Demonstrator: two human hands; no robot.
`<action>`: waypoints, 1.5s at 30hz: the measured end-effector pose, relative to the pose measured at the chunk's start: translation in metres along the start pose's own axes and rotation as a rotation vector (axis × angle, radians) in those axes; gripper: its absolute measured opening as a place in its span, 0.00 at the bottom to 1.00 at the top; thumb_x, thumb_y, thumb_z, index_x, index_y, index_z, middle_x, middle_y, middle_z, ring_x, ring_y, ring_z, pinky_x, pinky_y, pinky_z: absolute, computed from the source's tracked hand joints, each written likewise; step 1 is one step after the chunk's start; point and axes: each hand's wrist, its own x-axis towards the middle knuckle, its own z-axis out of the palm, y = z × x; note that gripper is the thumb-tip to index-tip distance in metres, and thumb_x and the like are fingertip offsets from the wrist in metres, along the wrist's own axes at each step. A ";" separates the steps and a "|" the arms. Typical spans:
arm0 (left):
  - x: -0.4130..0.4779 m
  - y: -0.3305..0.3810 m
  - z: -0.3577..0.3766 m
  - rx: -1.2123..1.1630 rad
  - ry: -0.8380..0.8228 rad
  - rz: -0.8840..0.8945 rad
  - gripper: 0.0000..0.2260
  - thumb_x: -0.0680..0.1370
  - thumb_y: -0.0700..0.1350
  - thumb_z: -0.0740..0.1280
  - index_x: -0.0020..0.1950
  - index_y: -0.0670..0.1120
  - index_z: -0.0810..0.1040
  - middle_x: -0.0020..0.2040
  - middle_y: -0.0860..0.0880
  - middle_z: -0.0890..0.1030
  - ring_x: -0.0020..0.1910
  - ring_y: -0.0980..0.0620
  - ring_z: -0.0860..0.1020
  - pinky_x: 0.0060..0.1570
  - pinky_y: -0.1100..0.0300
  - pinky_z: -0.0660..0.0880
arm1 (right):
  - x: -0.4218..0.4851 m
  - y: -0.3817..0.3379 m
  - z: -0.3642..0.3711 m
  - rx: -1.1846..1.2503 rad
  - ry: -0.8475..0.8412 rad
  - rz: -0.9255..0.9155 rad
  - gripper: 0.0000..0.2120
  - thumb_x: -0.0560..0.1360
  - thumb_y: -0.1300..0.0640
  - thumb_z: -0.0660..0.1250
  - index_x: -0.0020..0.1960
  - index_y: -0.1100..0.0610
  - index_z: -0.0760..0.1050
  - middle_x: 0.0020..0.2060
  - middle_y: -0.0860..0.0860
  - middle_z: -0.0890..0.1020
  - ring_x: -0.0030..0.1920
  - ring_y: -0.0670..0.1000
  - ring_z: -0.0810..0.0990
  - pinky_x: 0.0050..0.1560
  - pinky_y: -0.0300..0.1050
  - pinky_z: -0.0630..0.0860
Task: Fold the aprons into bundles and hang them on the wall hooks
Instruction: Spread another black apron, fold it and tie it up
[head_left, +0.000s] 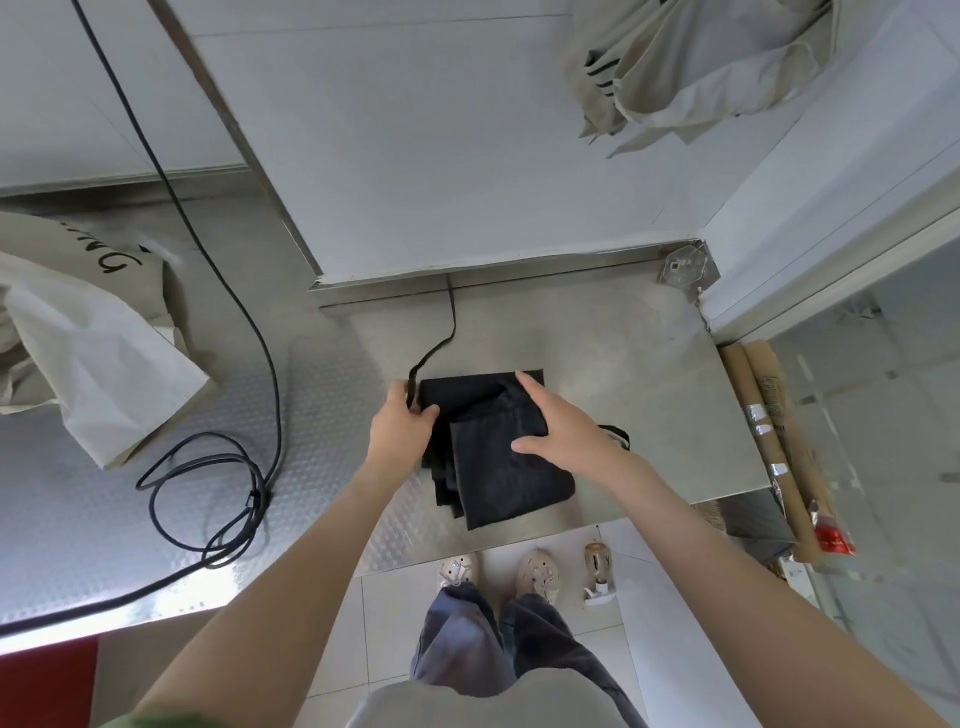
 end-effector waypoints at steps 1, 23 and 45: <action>0.002 0.001 0.001 0.002 -0.024 0.004 0.12 0.78 0.42 0.66 0.60 0.44 0.69 0.45 0.49 0.77 0.46 0.50 0.76 0.46 0.59 0.70 | 0.004 0.000 0.001 -0.065 -0.014 0.006 0.39 0.75 0.58 0.69 0.78 0.47 0.50 0.71 0.51 0.67 0.69 0.54 0.68 0.62 0.41 0.66; -0.013 0.002 0.005 0.334 -0.130 0.523 0.19 0.68 0.57 0.75 0.51 0.46 0.79 0.55 0.50 0.65 0.52 0.55 0.69 0.54 0.65 0.68 | 0.022 0.002 0.004 0.071 0.083 0.064 0.17 0.81 0.63 0.51 0.66 0.50 0.67 0.50 0.52 0.77 0.47 0.53 0.77 0.46 0.46 0.72; -0.004 0.019 0.004 0.364 -0.208 0.331 0.07 0.82 0.47 0.59 0.52 0.43 0.65 0.35 0.52 0.71 0.36 0.49 0.72 0.35 0.56 0.66 | 0.014 -0.007 -0.019 0.146 -0.318 0.043 0.12 0.77 0.43 0.65 0.56 0.47 0.75 0.53 0.46 0.79 0.55 0.46 0.77 0.58 0.42 0.72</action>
